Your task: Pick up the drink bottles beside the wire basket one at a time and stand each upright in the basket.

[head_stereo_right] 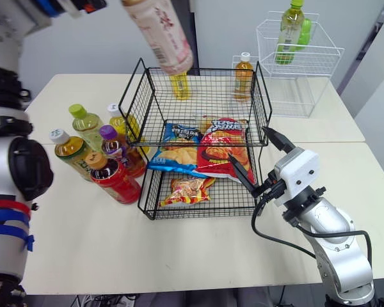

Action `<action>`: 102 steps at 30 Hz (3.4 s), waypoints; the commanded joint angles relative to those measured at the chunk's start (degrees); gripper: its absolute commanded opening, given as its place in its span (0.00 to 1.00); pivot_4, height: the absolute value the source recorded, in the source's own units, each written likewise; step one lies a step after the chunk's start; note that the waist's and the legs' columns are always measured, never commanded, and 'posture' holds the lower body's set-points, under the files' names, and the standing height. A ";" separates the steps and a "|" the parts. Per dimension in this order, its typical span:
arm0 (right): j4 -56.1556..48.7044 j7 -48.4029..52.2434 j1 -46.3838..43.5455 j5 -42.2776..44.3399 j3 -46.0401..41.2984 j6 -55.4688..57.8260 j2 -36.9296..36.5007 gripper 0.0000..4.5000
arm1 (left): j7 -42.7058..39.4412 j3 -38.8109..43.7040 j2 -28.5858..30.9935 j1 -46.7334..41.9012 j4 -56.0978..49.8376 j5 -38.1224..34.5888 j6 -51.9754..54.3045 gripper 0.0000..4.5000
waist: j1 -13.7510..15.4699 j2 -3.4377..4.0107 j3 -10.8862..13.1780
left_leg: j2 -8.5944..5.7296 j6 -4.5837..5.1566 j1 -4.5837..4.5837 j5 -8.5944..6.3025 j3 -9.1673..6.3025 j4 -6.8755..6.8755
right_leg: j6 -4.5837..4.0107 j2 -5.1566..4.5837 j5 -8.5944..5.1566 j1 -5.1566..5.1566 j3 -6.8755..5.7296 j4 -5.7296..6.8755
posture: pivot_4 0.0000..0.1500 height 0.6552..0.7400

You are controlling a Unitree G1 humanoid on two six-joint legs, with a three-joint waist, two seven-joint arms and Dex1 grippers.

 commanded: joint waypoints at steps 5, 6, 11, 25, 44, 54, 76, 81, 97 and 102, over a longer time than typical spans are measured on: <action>-0.73 -3.63 -8.73 -1.77 0.31 3.01 1.95 1.00 | 0.58 -0.25 -12.07 -4.92 4.77 6.49 -7.32 0.31 | -0.30 0.06 0.04 | 0.01 0.02 -0.07 0.01 -0.04 0.07 | -0.05 0.00 -0.03 -0.10 -0.09 0.22 | 1.00 1.00; -0.77 -3.93 -9.40 -1.66 0.42 3.69 2.13 1.00 | 0.90 -0.40 -13.17 -5.06 5.70 7.36 -7.66 0.31 | -0.49 0.06 0.04 | 0.00 0.02 -0.07 0.01 -0.04 0.07 | -0.05 0.00 -0.03 -0.10 -0.09 0.24 | 1.00 1.00; -1.77 -5.33 -11.14 -1.99 1.45 6.29 2.85 1.00 | 3.82 -0.77 -16.72 -5.55 11.05 12.52 -13.25 0.31 | -0.68 0.08 0.05 | 0.01 0.04 -0.06 0.02 -0.05 0.07 | -0.05 0.02 -0.04 -0.10 -0.08 0.28 | 1.00 1.00; -4.54 -6.16 -9.34 -2.88 2.57 7.84 3.49 1.00 | 9.30 2.63 -22.25 -7.19 22.18 16.99 -21.35 0.31 | -0.38 0.07 0.05 | -0.03 0.04 -0.12 0.01 -0.09 0.20 | -0.05 0.00 -0.03 -0.08 -0.12 0.30 | 1.00 1.00; -4.17 -5.07 -6.96 -1.96 2.27 6.35 4.30 1.00 | 4.31 8.03 -17.24 -5.19 18.70 15.64 -17.67 0.99 | -0.66 0.08 0.05 | -0.02 0.04 -0.08 0.01 -0.10 0.61 | 0.00 0.01 -0.06 -0.02 -0.12 0.69 | 1.00 1.00; 1.84 4.66 -12.69 9.46 -0.28 8.38 1.62 1.00 | 1.43 13.04 -2.53 13.80 -13.32 8.09 -1.19 0.99 | -1.23 0.10 0.05 | 0.13 0.04 0.28 0.02 -0.05 0.72 | 0.13 0.16 -0.22 0.01 0.05 1.21 | 1.00 1.00; 18.28 31.64 -21.79 19.93 6.39 4.67 -2.69 1.00 | 12.85 72.65 1.92 101.38 -73.68 -15.38 33.10 0.99 | -0.35 0.03 0.02 | 0.29 0.00 1.05 -0.01 -0.03 0.67 | -0.19 0.19 -0.43 0.71 0.05 1.00 | 1.00 1.00; 19.87 33.13 -22.99 20.50 6.32 4.28 -1.74 1.00 | 13.32 73.98 -2.14 111.61 -75.43 -17.94 27.84 0.99 | 1.03 -0.08 -0.06 | 0.33 0.00 1.17 -0.01 -0.19 0.66 | -0.69 0.22 -0.72 0.82 -0.15 1.08 | 1.00 1.00; 15.64 29.00 -20.94 18.29 4.95 4.89 -2.95 1.00 | 31.52 43.21 8.85 87.15 -63.09 -5.36 9.39 0.99 | 0.86 -0.10 -0.06 | 0.30 -0.05 1.21 -0.03 -0.13 0.53 | -0.52 0.28 -0.62 0.86 -0.06 1.06 | 1.00 1.00; 13.01 26.46 -19.91 18.63 4.25 6.17 -3.97 1.00 | 32.79 34.92 10.42 79.42 -54.24 0.92 3.57 0.99 | 0.49 -0.07 -0.05 | 0.32 -0.05 1.20 -0.03 -0.14 0.38 | -0.49 0.31 -0.60 0.79 -0.07 1.06 | 1.00 1.00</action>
